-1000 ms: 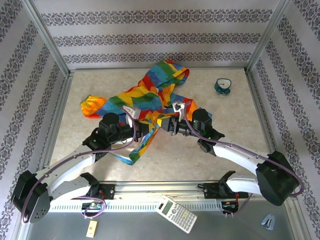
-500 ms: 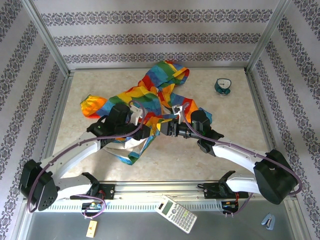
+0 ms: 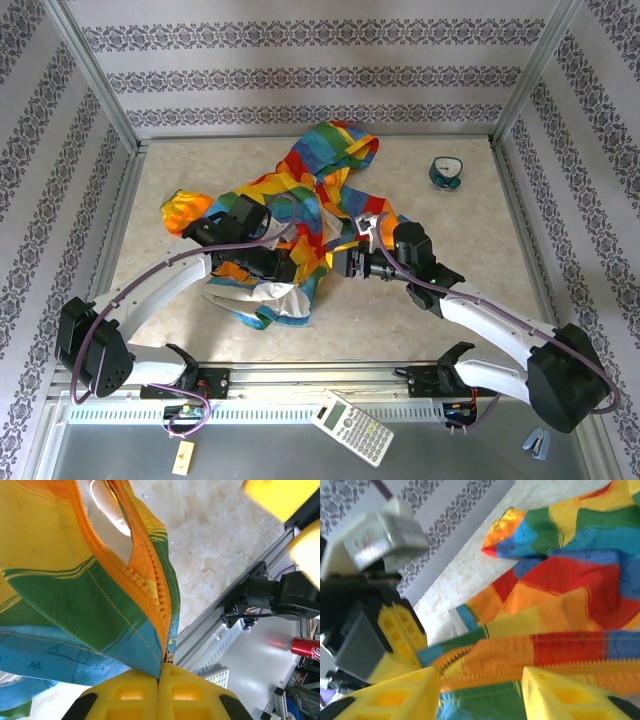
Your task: Zip up the jacket
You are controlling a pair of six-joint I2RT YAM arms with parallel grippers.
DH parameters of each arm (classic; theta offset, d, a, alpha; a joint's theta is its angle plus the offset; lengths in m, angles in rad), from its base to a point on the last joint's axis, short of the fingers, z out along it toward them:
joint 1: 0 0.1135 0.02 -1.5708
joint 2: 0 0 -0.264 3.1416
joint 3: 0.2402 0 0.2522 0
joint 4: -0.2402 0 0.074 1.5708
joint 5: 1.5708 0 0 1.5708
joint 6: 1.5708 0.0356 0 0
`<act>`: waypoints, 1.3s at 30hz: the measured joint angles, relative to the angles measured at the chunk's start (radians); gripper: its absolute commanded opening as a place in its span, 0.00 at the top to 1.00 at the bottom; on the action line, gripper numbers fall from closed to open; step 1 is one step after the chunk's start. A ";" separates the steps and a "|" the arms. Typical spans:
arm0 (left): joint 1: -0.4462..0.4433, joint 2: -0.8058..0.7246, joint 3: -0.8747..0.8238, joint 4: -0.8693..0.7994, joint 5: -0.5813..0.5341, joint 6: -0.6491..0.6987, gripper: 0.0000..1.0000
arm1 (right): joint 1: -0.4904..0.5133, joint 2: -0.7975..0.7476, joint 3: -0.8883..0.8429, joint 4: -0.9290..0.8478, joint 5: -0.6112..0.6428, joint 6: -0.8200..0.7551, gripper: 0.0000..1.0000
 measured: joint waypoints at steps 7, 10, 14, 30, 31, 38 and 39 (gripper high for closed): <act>0.000 0.033 0.079 -0.084 -0.005 -0.017 1.00 | 0.175 -0.020 0.002 -0.120 0.058 -0.093 0.53; 0.000 0.050 0.097 -0.104 -0.011 -0.031 1.00 | 0.234 -0.008 0.018 -0.145 0.086 -0.117 0.53; 0.000 0.062 0.112 -0.124 -0.016 -0.046 1.00 | 0.260 0.047 0.071 -0.151 0.112 -0.142 0.52; 0.000 0.061 0.113 -0.150 -0.021 -0.057 1.00 | 0.283 0.179 0.134 -0.106 0.152 -0.195 0.70; 0.000 0.061 0.113 -0.152 -0.023 -0.057 1.00 | 0.283 0.180 0.134 -0.103 0.155 -0.200 0.75; 0.000 0.057 0.113 -0.152 -0.042 -0.057 1.00 | 0.291 0.180 0.134 -0.095 0.165 -0.229 0.88; 0.000 0.055 0.113 -0.153 -0.044 -0.057 1.00 | 0.291 0.179 0.134 -0.095 0.166 -0.236 0.88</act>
